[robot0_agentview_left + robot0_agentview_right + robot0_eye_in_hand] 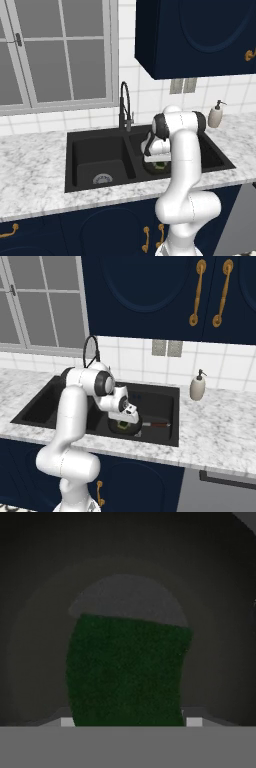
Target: Pick the pan and sponge and place them into the sink. Then turn on the water.
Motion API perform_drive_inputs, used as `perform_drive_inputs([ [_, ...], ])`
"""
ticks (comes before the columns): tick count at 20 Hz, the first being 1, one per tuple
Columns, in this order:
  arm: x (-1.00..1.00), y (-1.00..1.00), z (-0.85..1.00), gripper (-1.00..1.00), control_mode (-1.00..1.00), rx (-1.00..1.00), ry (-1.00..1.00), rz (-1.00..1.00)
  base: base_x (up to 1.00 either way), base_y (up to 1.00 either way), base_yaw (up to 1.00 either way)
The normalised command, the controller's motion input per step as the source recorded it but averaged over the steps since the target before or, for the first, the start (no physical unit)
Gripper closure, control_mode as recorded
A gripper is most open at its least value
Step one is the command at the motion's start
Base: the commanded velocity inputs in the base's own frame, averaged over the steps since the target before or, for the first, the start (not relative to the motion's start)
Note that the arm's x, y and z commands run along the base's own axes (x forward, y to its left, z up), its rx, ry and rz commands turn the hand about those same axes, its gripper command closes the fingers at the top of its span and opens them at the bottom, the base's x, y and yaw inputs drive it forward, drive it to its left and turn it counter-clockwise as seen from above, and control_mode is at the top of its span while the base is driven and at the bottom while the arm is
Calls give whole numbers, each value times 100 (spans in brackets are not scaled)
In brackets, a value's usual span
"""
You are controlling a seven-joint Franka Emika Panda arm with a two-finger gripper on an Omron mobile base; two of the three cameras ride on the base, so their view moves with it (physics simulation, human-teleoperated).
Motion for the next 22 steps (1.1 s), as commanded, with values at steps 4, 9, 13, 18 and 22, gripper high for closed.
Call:
perform_drive_inputs([
  [4,40,0,-31,100,-100,1,0,0,0,0,0],
  [9,12,0,-20,100,-100,0,0,0,0,0,0],
  [13,0,0,0,100,-100,0,0,0,0,0,0],
  [18,0,1,0,-100,-100,0,0,0,0,0,0],
  [22,0,1,14,-100,-100,0,0,0,0,0,0],
])
